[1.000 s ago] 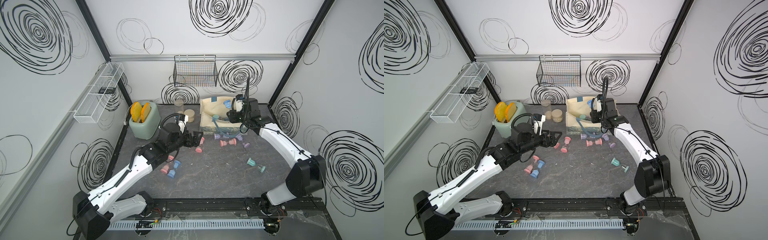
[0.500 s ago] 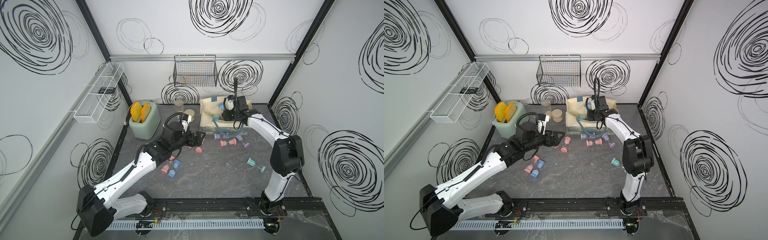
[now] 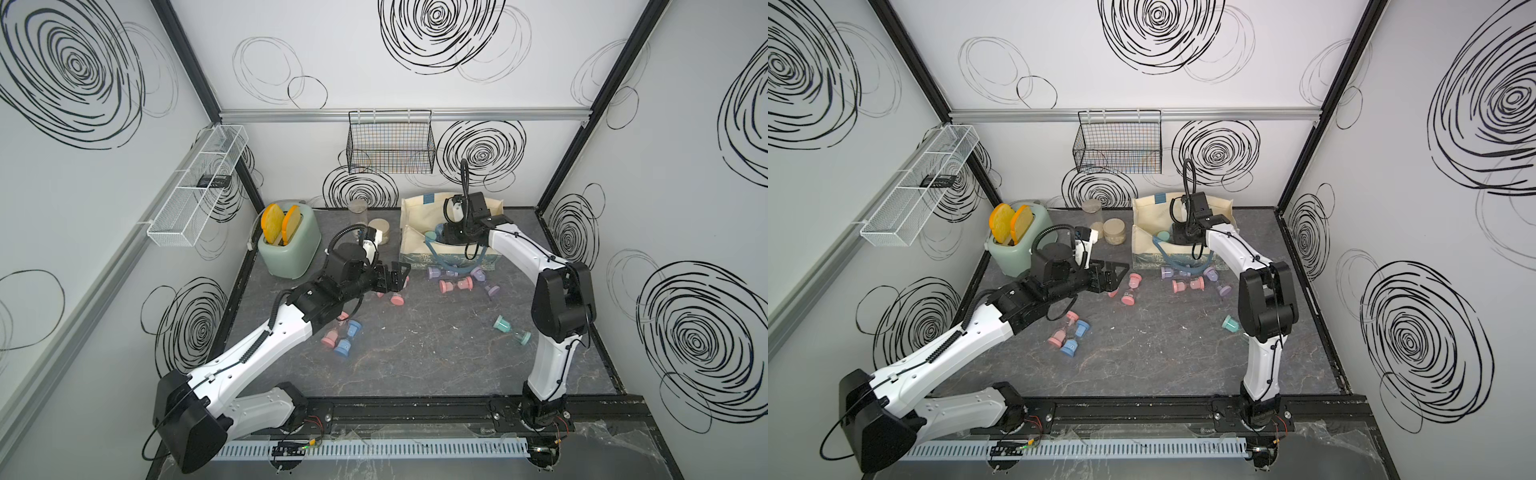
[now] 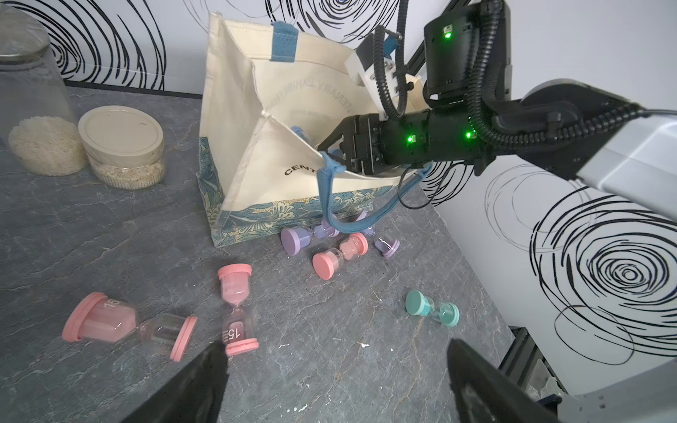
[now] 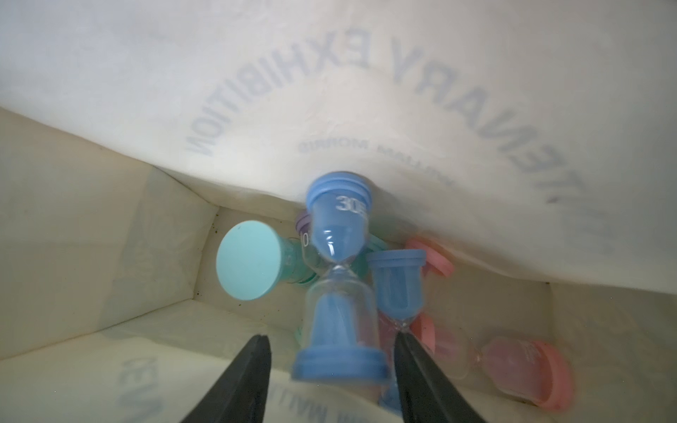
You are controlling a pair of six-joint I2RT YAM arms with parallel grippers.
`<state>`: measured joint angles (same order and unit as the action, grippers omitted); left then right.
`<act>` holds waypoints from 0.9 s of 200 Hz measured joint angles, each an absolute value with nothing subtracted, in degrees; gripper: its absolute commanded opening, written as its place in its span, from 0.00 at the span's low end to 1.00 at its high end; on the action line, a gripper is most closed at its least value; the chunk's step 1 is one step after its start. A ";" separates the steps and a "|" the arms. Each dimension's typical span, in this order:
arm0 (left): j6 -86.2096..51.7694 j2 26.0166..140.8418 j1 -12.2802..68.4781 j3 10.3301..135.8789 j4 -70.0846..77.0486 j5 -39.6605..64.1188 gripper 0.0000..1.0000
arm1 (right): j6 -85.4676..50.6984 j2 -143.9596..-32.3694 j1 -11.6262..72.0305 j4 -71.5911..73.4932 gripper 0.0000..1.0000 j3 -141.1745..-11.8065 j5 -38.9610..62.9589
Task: Put the hourglass into the canvas bag
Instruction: Place the hourglass in the canvas bag.
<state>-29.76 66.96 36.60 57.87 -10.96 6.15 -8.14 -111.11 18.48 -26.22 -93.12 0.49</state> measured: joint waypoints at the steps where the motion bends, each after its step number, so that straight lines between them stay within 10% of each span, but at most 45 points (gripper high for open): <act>1: -29.76 66.96 36.58 57.87 -10.94 6.15 0.96 | -8.19 -111.11 18.48 -26.22 0.64 -93.12 0.49; 180: -29.08 61.10 36.34 56.95 -11.64 3.95 0.96 | -14.11 -82.41 17.43 -19.14 0.97 -75.35 3.97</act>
